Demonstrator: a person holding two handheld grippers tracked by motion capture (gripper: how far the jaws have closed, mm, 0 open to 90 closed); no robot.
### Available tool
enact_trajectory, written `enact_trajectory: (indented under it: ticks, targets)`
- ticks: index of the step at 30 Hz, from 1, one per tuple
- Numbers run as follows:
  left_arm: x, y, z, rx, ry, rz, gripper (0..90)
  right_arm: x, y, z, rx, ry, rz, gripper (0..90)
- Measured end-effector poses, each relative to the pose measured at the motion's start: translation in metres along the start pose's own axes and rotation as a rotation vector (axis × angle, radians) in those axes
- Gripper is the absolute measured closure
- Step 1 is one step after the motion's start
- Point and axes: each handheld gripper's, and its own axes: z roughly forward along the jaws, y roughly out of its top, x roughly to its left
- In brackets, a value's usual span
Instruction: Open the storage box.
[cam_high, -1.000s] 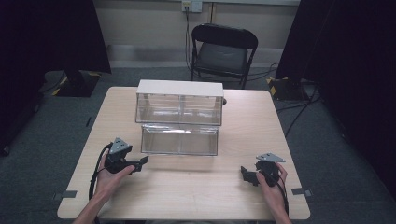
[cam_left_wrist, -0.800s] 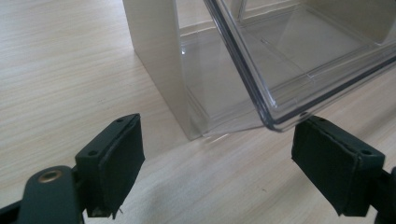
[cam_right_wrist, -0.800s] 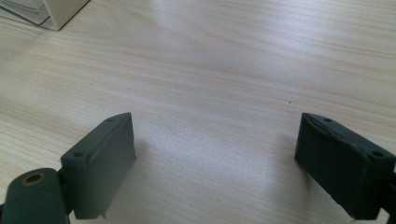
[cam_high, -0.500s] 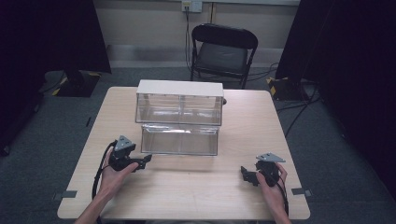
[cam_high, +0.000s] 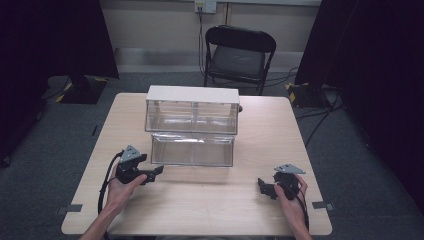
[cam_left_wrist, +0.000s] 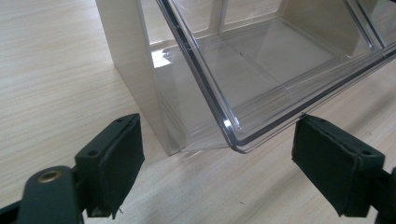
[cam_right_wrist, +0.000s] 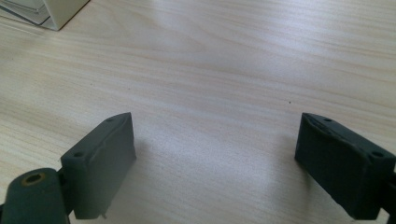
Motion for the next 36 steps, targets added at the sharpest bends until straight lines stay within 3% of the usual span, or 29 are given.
enact_trajectory:
  ticks: [20, 28, 36]
  targets:
    - [-0.0012, 0.0000, -0.0039, -0.026, -0.021, -0.009, 16.9, 0.0000, 0.0000, 0.0000, 0.000, 0.000, 0.000, 11.4]
    - [-0.0013, 0.0006, -0.0043, -0.032, -0.013, 0.002, 15.9, 0.0000, 0.0000, 0.0000, 0.000, 0.000, 0.000, 11.4]
    - [-0.0004, 0.0020, -0.0059, -0.046, -0.009, -0.015, 15.8, 0.0000, 0.0000, 0.0000, 0.000, 0.000, 0.000, 11.4]
